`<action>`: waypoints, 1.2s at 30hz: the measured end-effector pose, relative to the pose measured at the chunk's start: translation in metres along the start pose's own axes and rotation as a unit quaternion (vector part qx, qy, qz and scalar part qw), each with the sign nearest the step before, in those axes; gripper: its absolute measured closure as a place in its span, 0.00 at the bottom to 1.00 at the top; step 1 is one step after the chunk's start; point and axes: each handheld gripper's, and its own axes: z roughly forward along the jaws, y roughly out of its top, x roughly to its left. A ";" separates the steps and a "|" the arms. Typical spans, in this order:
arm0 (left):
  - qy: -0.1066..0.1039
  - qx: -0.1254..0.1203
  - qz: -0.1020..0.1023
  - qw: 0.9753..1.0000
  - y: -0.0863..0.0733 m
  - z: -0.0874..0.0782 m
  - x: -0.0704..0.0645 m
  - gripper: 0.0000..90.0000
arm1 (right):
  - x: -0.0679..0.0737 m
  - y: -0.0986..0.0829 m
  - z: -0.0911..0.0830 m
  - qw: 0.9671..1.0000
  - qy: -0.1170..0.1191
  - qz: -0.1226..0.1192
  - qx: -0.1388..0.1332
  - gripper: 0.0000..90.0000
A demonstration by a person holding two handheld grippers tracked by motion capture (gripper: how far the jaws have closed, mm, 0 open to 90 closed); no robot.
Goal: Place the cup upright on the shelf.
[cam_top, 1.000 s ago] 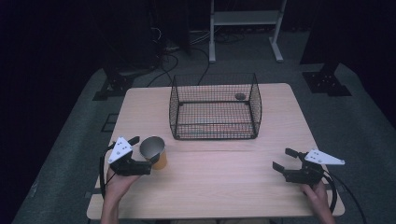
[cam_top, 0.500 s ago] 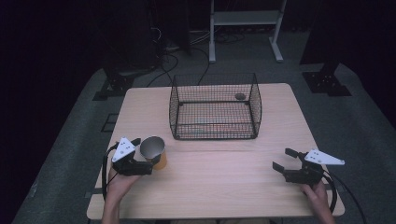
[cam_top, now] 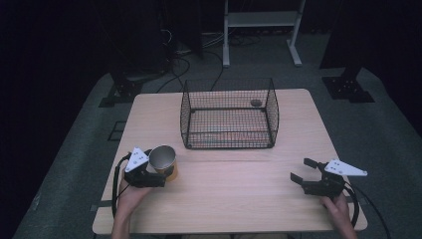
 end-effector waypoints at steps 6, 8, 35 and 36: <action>-0.004 0.003 0.001 1.000 -0.002 0.003 0.000 0.05 | 0.000 0.000 0.000 1.000 0.000 0.000 0.000 0.14; -0.006 0.003 0.001 1.000 -0.002 0.004 -0.001 0.06 | 0.000 0.000 0.000 1.000 0.000 0.000 0.000 0.14; -0.005 -0.029 0.015 0.999 0.002 -0.005 -0.005 0.15 | 0.000 0.000 0.000 1.000 -0.001 -0.001 0.000 0.14; -0.006 -0.031 0.016 0.999 0.003 -0.006 -0.005 0.15 | 0.000 0.000 0.000 1.000 -0.001 -0.002 0.000 0.14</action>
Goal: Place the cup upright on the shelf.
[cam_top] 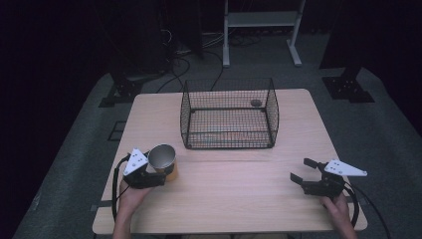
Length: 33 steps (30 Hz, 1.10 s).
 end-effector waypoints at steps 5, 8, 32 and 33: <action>-0.006 -0.008 0.008 1.000 0.006 -0.002 -0.005 0.15 | 0.000 0.000 0.000 1.000 -0.001 -0.001 0.001 0.14; -0.013 -0.012 0.013 1.000 0.010 -0.002 -0.010 0.15 | 0.001 0.000 0.000 1.000 -0.001 -0.004 0.002 0.14; -0.118 -0.038 0.062 0.990 0.048 0.021 -0.063 0.15 | 0.003 0.000 0.001 1.000 -0.003 -0.011 0.007 0.14; -0.122 -0.040 0.063 0.990 0.051 0.022 -0.065 0.15 | 0.003 0.000 0.001 1.000 -0.003 -0.011 0.007 0.14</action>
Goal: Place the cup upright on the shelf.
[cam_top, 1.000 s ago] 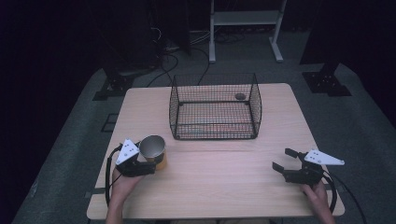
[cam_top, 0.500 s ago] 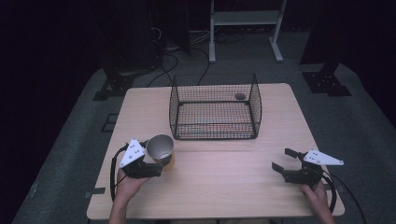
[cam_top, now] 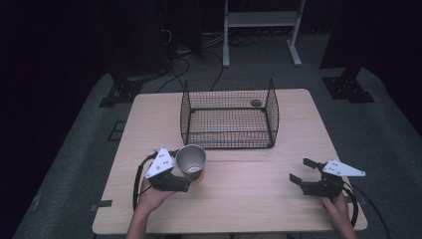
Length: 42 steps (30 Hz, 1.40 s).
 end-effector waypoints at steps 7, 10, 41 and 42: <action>-0.029 -0.010 0.005 1.000 0.017 0.020 -0.005 0.15 | -0.001 0.000 0.000 1.000 0.000 0.003 -0.002 0.14; -0.037 -0.007 0.013 0.999 0.023 0.026 -0.006 0.15 | -0.001 0.000 0.000 1.000 0.000 0.002 -0.001 0.14; -0.074 -0.013 0.024 0.997 0.071 0.060 0.007 0.15 | 0.000 0.000 0.000 1.000 -0.001 0.002 0.002 0.14; -0.074 -0.014 0.025 0.997 0.073 0.061 0.009 0.15 | 0.000 0.000 0.000 1.000 -0.001 0.001 0.002 0.14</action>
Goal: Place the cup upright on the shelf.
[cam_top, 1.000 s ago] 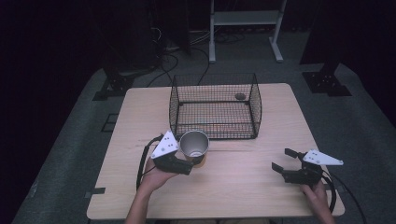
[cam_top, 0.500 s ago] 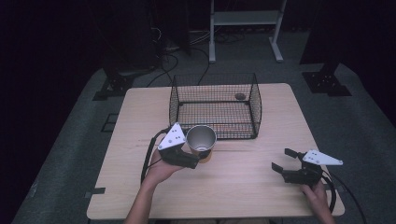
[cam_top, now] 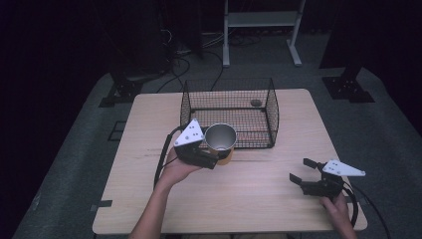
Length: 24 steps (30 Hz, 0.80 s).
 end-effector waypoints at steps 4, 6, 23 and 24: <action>-0.001 -0.001 0.002 1.000 0.009 0.004 0.007 0.15 | 0.000 0.000 0.000 1.000 0.001 0.002 -0.001 0.14; -0.002 -0.002 0.000 1.000 0.012 0.007 0.010 0.15 | 0.000 0.000 0.000 1.000 0.000 0.002 -0.001 0.14; -0.002 0.007 0.009 1.000 0.038 0.027 0.030 0.15 | 0.000 0.000 0.000 1.000 0.001 0.002 -0.003 0.14; -0.002 0.007 0.009 1.000 0.039 0.028 0.031 0.15 | 0.000 0.000 0.000 1.000 0.001 0.002 -0.003 0.14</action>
